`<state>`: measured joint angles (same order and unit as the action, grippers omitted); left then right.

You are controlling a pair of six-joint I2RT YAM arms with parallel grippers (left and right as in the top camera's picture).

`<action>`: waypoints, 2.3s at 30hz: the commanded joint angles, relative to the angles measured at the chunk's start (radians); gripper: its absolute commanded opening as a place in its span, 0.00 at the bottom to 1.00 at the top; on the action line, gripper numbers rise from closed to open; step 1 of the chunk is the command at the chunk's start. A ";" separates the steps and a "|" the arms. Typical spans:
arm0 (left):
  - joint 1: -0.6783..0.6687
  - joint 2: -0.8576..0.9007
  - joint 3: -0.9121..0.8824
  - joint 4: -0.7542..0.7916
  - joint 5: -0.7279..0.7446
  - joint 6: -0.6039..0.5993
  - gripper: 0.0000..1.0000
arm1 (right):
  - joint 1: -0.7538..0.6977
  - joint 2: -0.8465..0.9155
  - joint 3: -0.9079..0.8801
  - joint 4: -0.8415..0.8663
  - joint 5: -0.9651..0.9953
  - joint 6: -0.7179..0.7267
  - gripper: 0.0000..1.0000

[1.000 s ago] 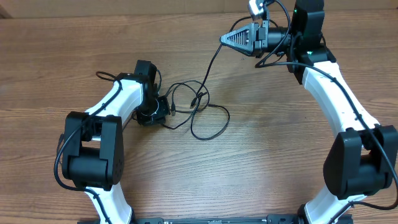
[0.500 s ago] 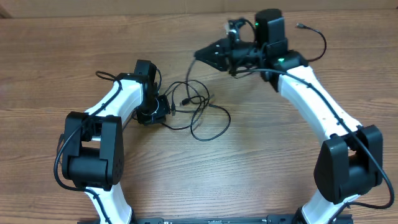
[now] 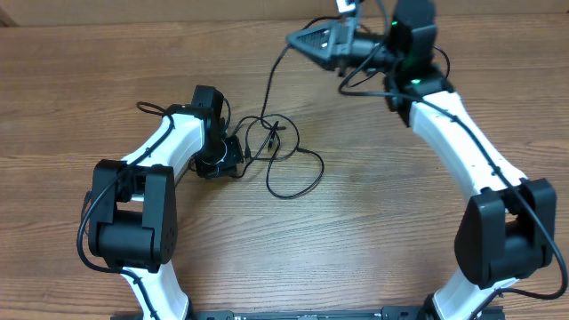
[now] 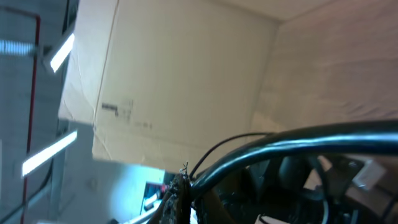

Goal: Untangle cables
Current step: 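Carry the black cable far right with the right gripper and release it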

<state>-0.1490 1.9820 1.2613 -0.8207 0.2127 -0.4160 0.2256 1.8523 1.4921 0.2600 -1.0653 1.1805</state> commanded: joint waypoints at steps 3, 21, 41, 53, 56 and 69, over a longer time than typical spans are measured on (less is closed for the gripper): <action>-0.002 0.058 -0.044 0.014 -0.063 -0.010 0.08 | -0.090 -0.027 0.007 0.005 -0.007 0.224 0.04; -0.002 0.058 -0.044 0.024 -0.067 -0.011 0.08 | -0.040 -0.027 0.007 -0.238 0.193 -0.164 0.04; -0.002 0.058 -0.044 0.029 -0.066 -0.011 0.08 | -0.787 -0.030 0.008 -0.783 0.274 -0.421 0.04; -0.002 0.058 -0.044 0.036 -0.066 -0.011 0.08 | -1.169 -0.029 0.007 -1.013 0.736 -0.426 0.04; -0.002 0.058 -0.044 0.037 -0.066 -0.011 0.08 | -1.191 -0.029 0.007 -1.015 0.785 -0.428 0.04; -0.002 0.058 -0.044 0.037 -0.066 -0.011 0.11 | -1.144 -0.029 0.007 -1.041 0.814 -0.431 0.87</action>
<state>-0.1490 1.9812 1.2610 -0.7914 0.2138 -0.4164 -0.9451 1.8523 1.4921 -0.7773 -0.2684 0.7547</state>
